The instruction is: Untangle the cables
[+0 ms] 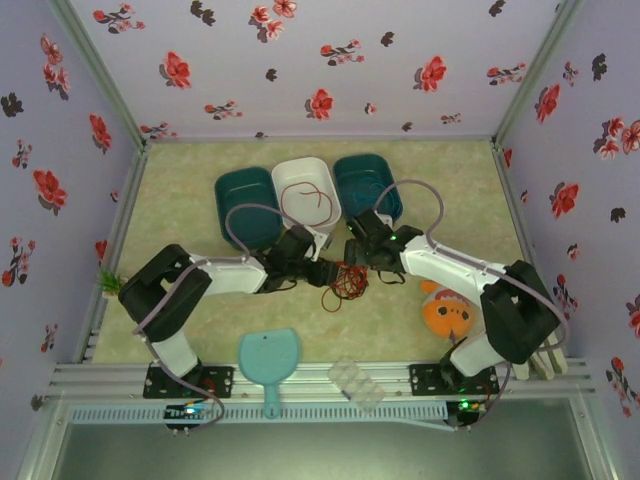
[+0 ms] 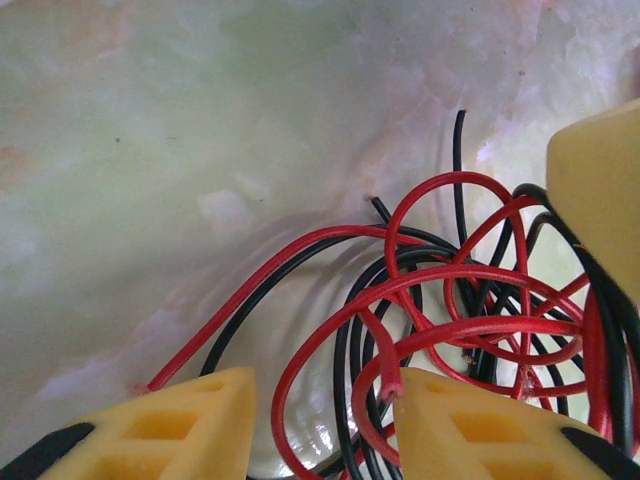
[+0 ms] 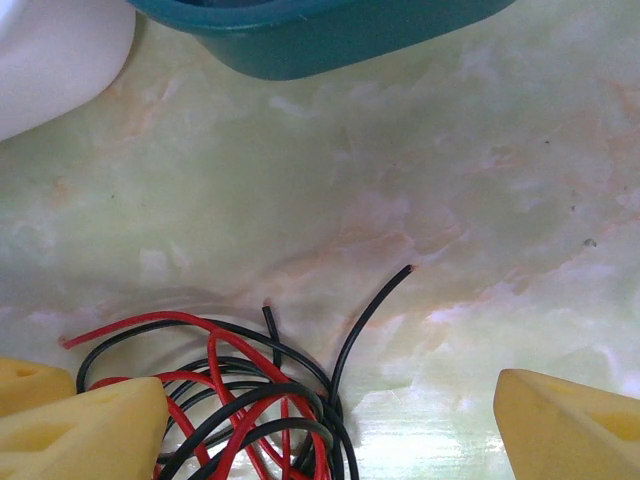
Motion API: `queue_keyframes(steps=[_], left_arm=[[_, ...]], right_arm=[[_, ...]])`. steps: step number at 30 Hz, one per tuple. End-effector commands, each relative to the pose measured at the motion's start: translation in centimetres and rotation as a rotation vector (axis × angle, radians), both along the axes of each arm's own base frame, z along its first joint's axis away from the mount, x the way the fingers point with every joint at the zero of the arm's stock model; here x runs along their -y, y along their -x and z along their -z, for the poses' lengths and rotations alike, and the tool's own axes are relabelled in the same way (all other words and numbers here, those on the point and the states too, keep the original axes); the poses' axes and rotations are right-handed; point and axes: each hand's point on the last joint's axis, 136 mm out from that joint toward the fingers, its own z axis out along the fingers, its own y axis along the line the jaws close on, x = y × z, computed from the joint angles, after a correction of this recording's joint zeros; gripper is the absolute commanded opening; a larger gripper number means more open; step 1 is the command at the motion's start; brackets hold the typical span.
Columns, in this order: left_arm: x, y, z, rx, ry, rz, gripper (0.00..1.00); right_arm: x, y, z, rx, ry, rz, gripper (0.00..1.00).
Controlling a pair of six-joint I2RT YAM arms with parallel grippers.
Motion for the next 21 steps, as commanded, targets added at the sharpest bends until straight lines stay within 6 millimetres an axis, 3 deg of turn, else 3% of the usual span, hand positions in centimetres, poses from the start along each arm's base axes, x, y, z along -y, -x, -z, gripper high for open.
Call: queue_keyframes(steps=[1,5,13,21], left_arm=[[1.6,-0.6,-1.3,0.036,0.041,0.025,0.39],[1.8,-1.1,-1.1,0.033,0.044,0.002,0.3],[1.4,-1.5,-1.0,0.035,0.03,-0.033,0.02],[-0.2,-1.6,-2.8,0.08,0.009,-0.078,0.0]], right_arm=[[-0.4,-0.5,-0.1,-0.003,-0.029,0.022,0.86],[-0.6,-0.4,0.0,-0.01,-0.037,0.017,0.87],[0.0,0.1,1.1,-0.035,-0.01,0.022,0.88],[1.5,0.8,2.5,-0.057,0.031,0.058,0.88]])
